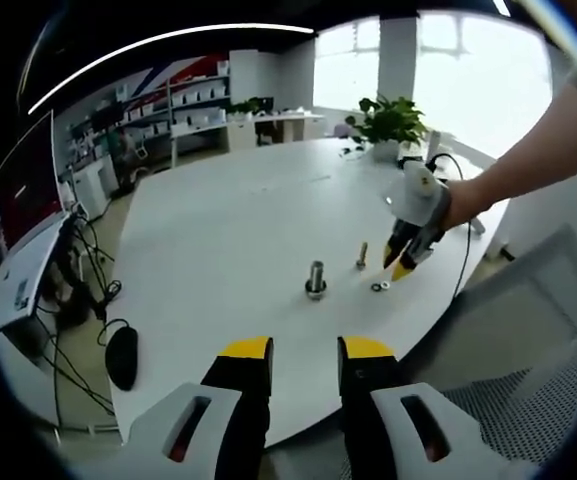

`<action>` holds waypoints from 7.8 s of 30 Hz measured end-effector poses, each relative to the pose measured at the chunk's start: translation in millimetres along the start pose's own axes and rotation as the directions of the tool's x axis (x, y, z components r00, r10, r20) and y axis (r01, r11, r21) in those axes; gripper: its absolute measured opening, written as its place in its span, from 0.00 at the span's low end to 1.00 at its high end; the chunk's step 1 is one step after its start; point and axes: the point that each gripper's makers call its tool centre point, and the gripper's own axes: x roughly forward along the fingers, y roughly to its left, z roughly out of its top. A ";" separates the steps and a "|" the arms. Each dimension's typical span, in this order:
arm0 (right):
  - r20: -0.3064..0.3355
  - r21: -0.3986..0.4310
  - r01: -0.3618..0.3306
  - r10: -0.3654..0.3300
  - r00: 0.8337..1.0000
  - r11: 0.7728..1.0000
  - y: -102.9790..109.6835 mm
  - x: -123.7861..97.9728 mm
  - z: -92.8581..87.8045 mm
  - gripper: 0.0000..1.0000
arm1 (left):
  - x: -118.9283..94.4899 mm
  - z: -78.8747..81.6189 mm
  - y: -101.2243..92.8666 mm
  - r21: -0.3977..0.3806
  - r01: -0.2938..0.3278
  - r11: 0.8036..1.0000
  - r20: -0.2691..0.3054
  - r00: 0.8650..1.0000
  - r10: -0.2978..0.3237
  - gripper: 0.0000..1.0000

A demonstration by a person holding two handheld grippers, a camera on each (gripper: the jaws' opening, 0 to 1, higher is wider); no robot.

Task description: Place the washer onto the threaded stud by aligning its center hole with the stud, sliding it down to the base, and recovering from edge contact or off-axis alignment until the washer reaches the visible bottom stop.

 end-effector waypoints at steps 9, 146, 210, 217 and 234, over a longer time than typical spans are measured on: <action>0.014 -0.030 -0.021 0.021 1.000 0.999 12.7 9.4 12.5 0.20 | -0.4 -0.9 0.4 0.005 -0.007 1.000 -0.005 1.000 0.007 0.24; -0.010 0.227 0.169 -0.171 0.985 0.959 -26.1 -29.8 0.0 0.13 | 1.0 14.9 -20.6 0.007 0.122 0.992 0.070 0.990 -0.122 0.29; 0.030 0.166 0.208 -0.216 0.976 0.964 -48.0 -66.6 5.1 0.13 | 14.7 -30.3 -41.3 0.019 0.205 0.979 -0.164 0.966 -0.199 0.35; 0.038 0.183 0.212 -0.222 0.974 0.960 -51.3 -70.7 4.2 0.13 | 13.5 -30.7 -39.7 0.025 0.196 0.980 -0.164 0.968 -0.189 0.34; 0.088 0.130 0.189 -0.201 0.976 0.973 -49.0 -67.9 36.5 0.13 | 12.8 -29.0 -37.4 0.021 0.186 0.982 -0.158 0.971 -0.181 0.33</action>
